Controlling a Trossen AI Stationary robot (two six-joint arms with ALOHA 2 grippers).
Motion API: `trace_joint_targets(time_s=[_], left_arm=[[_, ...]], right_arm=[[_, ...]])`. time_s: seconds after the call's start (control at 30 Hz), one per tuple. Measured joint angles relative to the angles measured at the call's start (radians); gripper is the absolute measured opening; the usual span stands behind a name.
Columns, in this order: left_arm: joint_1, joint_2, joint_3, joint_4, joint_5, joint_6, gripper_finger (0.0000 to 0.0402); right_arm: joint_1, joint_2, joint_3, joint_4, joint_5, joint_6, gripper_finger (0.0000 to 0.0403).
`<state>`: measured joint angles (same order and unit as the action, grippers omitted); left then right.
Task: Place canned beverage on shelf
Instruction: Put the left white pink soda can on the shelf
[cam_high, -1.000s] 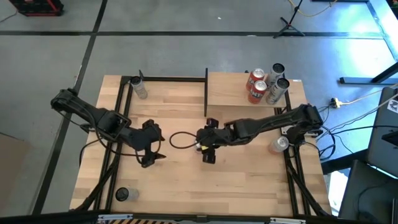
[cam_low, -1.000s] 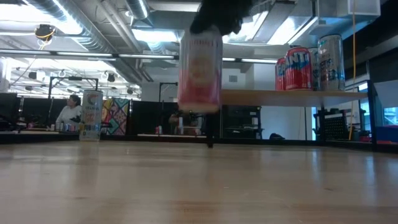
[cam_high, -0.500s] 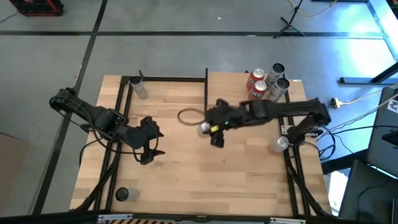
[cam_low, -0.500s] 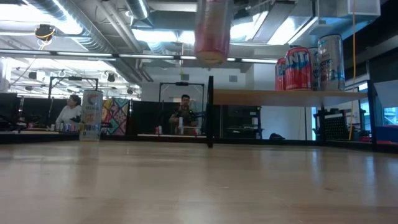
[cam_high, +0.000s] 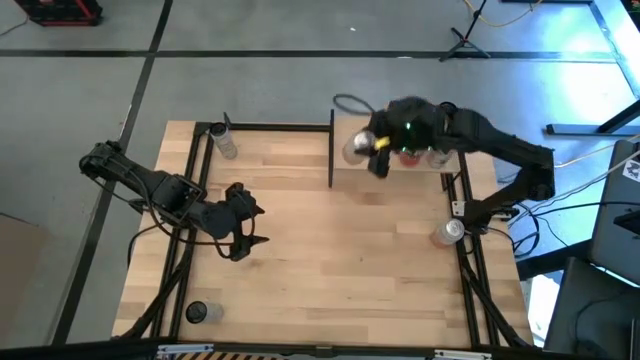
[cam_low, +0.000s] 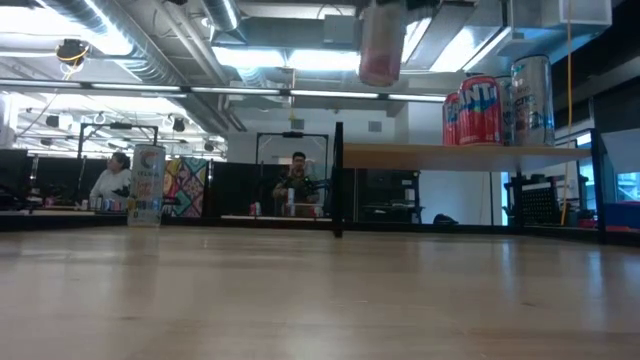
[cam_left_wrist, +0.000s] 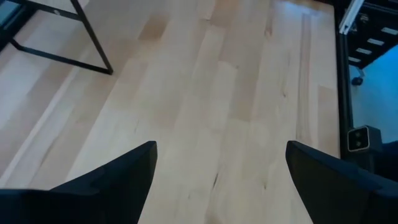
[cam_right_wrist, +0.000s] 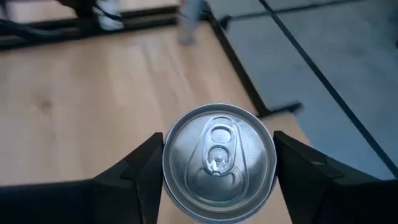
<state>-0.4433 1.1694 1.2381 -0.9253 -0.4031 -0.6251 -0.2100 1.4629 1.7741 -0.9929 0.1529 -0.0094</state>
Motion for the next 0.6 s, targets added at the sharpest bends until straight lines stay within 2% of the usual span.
trace_joint_targets(time_s=[0.23,0.47,0.6], left_arm=[[0.030,0.000,0.000,0.016,-0.006,-0.001,0.0345],[0.047,0.000,0.000,0.054,-0.012,-0.001,0.0345],[0.047,0.000,0.000,0.058,-0.029,-0.001,0.0345]], right_arm=[[-0.236,0.001,-0.001,-0.098,-0.114,-0.112,0.0230],[-0.403,0.000,-0.033,-0.098,-0.292,-0.199,0.0230],[-0.474,0.001,-0.104,-0.083,-0.324,-0.251,0.0229]])
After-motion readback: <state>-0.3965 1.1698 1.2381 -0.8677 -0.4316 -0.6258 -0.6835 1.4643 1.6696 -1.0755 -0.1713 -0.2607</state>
